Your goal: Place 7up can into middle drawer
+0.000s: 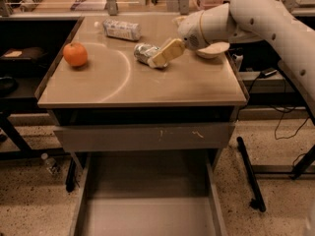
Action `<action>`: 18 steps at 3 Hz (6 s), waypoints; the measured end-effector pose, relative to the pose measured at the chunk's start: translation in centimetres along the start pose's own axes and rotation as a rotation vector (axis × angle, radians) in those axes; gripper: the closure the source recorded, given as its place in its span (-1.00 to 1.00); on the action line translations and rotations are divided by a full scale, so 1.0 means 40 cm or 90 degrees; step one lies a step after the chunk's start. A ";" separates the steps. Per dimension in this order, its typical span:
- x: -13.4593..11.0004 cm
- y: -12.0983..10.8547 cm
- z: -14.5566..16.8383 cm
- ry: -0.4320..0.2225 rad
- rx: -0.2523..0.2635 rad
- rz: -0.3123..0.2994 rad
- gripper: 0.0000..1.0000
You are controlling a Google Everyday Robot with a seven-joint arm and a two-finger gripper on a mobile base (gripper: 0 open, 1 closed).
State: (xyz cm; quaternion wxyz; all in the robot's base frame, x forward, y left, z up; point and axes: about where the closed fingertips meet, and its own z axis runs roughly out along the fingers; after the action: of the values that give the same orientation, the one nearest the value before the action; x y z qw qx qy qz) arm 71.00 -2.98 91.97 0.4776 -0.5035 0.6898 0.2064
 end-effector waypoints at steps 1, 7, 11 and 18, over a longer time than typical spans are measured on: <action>0.003 -0.035 0.043 0.012 -0.015 0.013 -1.00; 0.132 -0.089 0.203 0.144 0.011 0.015 -0.19; 0.132 -0.088 0.204 0.144 0.011 0.015 1.00; 0.376 0.501 -0.218 0.076 0.086 -0.041 1.00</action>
Offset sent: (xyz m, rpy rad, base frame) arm 0.0714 0.0171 -0.0337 -0.1080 0.0454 -0.0591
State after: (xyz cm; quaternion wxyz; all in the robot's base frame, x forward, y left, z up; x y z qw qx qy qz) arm 48.64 -8.95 79.00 0.4745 -0.5038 0.7129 0.1136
